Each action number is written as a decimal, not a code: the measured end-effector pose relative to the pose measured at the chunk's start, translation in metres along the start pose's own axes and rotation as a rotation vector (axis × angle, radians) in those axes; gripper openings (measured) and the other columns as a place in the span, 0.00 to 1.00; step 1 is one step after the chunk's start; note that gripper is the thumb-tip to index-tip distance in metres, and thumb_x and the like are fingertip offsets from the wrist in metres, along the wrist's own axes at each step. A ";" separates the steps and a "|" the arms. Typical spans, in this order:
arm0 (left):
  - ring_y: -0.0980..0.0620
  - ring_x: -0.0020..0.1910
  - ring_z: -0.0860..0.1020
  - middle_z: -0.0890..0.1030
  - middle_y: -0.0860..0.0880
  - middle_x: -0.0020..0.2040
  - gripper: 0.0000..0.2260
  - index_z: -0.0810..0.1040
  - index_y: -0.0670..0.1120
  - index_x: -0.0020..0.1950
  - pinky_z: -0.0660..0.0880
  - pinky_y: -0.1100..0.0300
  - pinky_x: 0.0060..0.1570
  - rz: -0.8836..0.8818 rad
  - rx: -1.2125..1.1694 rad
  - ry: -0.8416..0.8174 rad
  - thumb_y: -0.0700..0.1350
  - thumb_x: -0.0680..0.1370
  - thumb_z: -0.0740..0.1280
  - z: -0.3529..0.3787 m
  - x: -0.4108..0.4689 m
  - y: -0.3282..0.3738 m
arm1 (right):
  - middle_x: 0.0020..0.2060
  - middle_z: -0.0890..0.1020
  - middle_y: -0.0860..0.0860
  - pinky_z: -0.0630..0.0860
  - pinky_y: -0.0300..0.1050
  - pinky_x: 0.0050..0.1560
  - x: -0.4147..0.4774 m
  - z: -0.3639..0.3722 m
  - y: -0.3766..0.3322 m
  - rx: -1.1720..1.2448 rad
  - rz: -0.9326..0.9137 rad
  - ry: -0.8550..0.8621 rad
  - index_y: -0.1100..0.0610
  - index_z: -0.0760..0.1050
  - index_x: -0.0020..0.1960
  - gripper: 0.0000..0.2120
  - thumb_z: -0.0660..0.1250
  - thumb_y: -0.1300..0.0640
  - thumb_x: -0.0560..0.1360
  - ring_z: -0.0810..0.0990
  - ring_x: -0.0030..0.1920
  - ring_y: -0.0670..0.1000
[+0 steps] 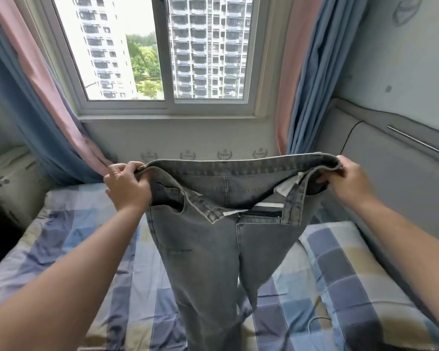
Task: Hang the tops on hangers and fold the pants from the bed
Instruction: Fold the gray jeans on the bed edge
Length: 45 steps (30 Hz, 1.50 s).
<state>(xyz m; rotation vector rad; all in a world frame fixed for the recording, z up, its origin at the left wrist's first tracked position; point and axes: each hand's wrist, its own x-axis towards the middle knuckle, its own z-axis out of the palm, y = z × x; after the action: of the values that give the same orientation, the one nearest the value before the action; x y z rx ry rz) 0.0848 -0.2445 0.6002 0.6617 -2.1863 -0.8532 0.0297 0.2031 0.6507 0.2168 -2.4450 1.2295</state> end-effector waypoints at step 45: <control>0.47 0.36 0.78 0.79 0.44 0.43 0.07 0.81 0.43 0.54 0.76 0.57 0.33 0.058 -1.097 -0.459 0.39 0.76 0.69 -0.168 0.139 0.404 | 0.34 0.85 0.57 0.84 0.48 0.34 0.160 -0.082 -0.416 0.314 -0.173 -0.225 0.64 0.77 0.53 0.11 0.70 0.56 0.76 0.85 0.31 0.55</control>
<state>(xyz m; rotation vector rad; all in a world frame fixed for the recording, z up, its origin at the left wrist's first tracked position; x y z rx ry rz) 0.0404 -0.1343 1.0437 -0.1659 -1.6623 -2.0555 0.0343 0.0237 1.0668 0.6729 -2.3387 1.5768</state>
